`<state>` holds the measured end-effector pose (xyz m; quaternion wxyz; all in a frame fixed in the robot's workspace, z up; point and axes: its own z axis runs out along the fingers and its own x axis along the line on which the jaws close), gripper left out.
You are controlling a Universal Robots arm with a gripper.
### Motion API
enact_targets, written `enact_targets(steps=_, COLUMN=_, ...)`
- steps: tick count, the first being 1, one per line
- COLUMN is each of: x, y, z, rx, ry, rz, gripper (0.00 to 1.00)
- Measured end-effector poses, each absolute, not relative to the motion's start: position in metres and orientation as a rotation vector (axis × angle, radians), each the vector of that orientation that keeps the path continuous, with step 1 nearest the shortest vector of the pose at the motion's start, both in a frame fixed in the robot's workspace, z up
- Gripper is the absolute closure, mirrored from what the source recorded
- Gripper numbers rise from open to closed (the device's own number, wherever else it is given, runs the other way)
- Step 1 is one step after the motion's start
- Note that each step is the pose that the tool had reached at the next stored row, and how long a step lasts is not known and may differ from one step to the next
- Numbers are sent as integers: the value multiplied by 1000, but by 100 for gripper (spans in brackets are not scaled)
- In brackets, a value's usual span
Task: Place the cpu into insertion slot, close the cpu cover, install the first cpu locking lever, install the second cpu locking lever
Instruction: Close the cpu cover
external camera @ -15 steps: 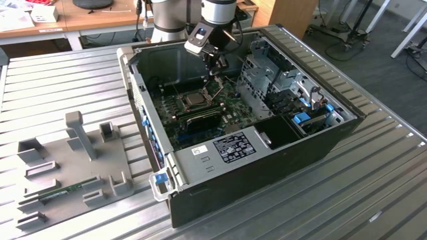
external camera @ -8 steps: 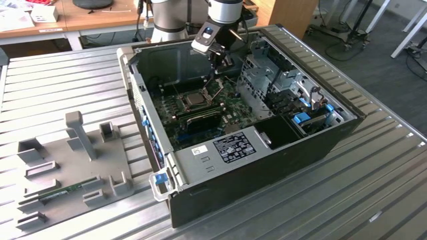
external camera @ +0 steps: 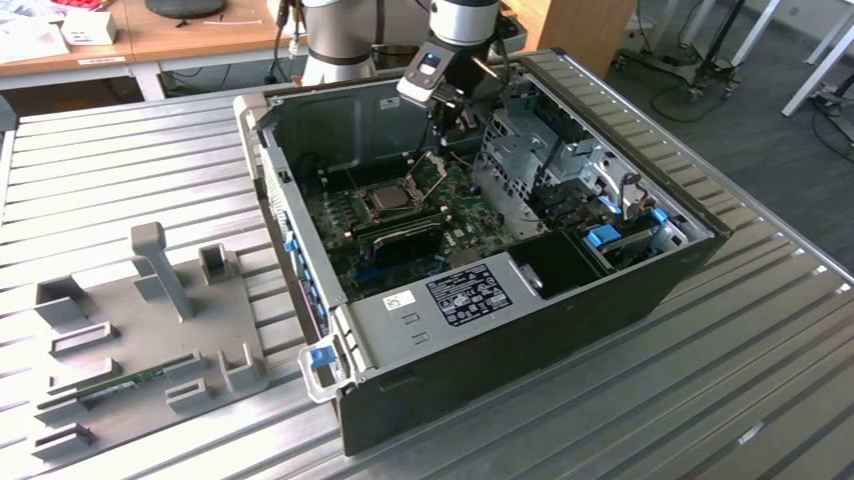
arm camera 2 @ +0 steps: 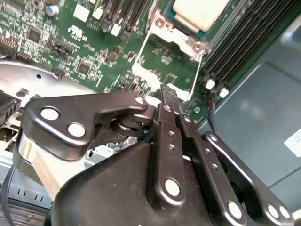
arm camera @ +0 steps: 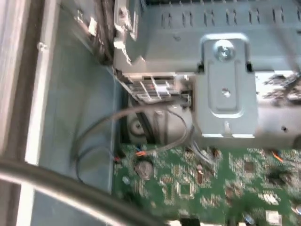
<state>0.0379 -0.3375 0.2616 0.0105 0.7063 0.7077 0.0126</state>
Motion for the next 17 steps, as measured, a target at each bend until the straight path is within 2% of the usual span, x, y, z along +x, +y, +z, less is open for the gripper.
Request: enact_targets(steps=17, x=51, y=-338, z=260, rx=2204, ry=2209, rz=39, gripper=90)
